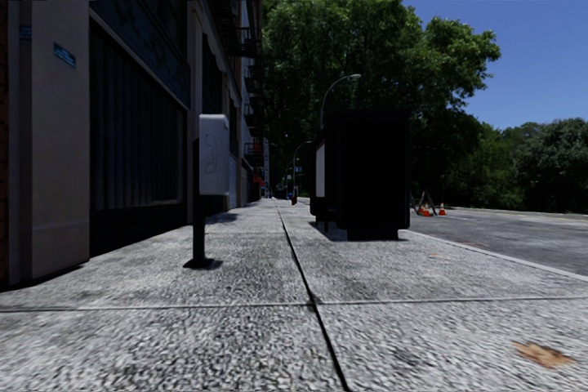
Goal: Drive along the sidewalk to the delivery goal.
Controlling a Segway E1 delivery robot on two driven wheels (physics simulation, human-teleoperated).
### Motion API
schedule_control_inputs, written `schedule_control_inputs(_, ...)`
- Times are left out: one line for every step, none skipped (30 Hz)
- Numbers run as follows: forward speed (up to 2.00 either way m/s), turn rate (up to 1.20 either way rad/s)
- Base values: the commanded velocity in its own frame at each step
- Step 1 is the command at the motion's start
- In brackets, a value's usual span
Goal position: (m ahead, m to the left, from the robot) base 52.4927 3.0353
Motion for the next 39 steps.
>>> schedule_control_inputs(2.0, 0.0)
schedule_control_inputs(2.0, 0.0)
schedule_control_inputs(2.0, 0.0)
schedule_control_inputs(2.0, 0.0)
schedule_control_inputs(2.0, 0.0)
schedule_control_inputs(2.0, 0.0)
schedule_control_inputs(2.0, 0.0)
schedule_control_inputs(2.0, 0.0)
schedule_control_inputs(2.0, 0.0)
schedule_control_inputs(2.0, 0.0)
schedule_control_inputs(2.0, 0.0)
schedule_control_inputs(2.0, 0.0)
schedule_control_inputs(2.0, 0.0)
schedule_control_inputs(2.0, 0.0)
schedule_control_inputs(2.0, 0.0)
schedule_control_inputs(2.0, 0.0)
schedule_control_inputs(2.0, 0.0)
schedule_control_inputs(2.0, 0.0)
schedule_control_inputs(2.0, 0.0)
schedule_control_inputs(2.0, 0.0)
schedule_control_inputs(2.0, 0.0)
schedule_control_inputs(2.0, 0.0)
schedule_control_inputs(2.0, 0.0)
schedule_control_inputs(2.0, 0.0)
schedule_control_inputs(2.0, 0.07)
schedule_control_inputs(2.0, 0.07)
schedule_control_inputs(2.0, 0.22)
schedule_control_inputs(2.0, 0.22)
schedule_control_inputs(2.0, 0.05)
schedule_control_inputs(2.0, 0.0)
schedule_control_inputs(2.0, 0.0)
schedule_control_inputs(2.0, 0.0)
schedule_control_inputs(2.0, 0.0)
schedule_control_inputs(2.0, 0.0)
schedule_control_inputs(2.0, 0.0)
schedule_control_inputs(2.0, 0.0)
schedule_control_inputs(2.0, 0.0)
schedule_control_inputs(2.0, 0.0)
schedule_control_inputs(2.0, 0.0)
